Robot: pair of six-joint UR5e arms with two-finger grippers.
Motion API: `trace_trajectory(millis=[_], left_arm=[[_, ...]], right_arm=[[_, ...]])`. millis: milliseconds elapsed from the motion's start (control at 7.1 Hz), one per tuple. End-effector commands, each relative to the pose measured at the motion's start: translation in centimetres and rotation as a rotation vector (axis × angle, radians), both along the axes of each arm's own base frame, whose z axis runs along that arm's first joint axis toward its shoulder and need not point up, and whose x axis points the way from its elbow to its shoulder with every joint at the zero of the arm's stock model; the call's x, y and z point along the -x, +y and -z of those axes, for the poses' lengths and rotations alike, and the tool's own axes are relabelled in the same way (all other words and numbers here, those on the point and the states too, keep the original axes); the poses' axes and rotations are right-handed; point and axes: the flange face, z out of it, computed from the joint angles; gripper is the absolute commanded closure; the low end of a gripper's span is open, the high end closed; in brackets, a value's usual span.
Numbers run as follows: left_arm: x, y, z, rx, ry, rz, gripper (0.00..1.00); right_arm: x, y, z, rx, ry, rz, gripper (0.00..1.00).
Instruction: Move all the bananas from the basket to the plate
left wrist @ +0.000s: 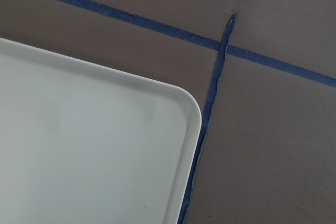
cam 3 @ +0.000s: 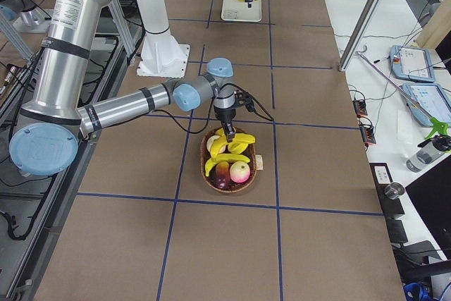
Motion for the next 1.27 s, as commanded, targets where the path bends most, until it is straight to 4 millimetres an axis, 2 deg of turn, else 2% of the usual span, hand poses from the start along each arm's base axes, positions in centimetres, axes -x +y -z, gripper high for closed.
trace_trajectory(millis=[0, 141, 282, 423, 564, 704, 845, 986, 1127], left_arm=[[-0.8, -0.8, 2.2, -0.016, 0.032, 0.003, 0.00], [-1.7, -1.7, 5.0, 0.001, 0.075, 0.030, 0.00], [-4.0, -2.2, 8.4, 0.012, 0.123, 0.038, 0.00], [-6.8, -1.9, 11.9, 0.029, 0.172, 0.040, 0.00], [-7.5, -2.3, 15.4, 0.016, 0.220, 0.047, 0.00], [-7.9, -2.6, 17.8, 0.027, 0.260, 0.061, 0.00], [-8.2, -2.8, 20.4, 0.030, 0.294, 0.069, 0.00], [-9.4, -2.5, 22.6, 0.065, 0.322, 0.076, 0.00], [-10.1, -2.5, 24.0, 0.081, 0.337, 0.080, 0.00]], right_arm=[[2.2, -2.2, 4.7, -0.042, -0.111, 0.031, 1.00], [3.4, -3.2, 6.9, -0.062, -0.163, 0.052, 1.00], [4.7, -4.4, 9.0, -0.085, -0.204, 0.067, 1.00], [8.2, -4.7, 11.9, -0.071, -0.253, 0.064, 1.00], [12.1, -5.0, 15.3, -0.055, -0.306, 0.058, 1.00], [15.5, -5.2, 18.5, -0.045, -0.350, 0.058, 1.00], [18.7, -4.5, 20.8, -0.036, -0.368, 0.033, 1.00], [21.7, -4.1, 23.1, -0.048, -0.375, 0.009, 1.00], [24.4, -4.2, 25.4, -0.040, -0.390, -0.018, 1.00]])
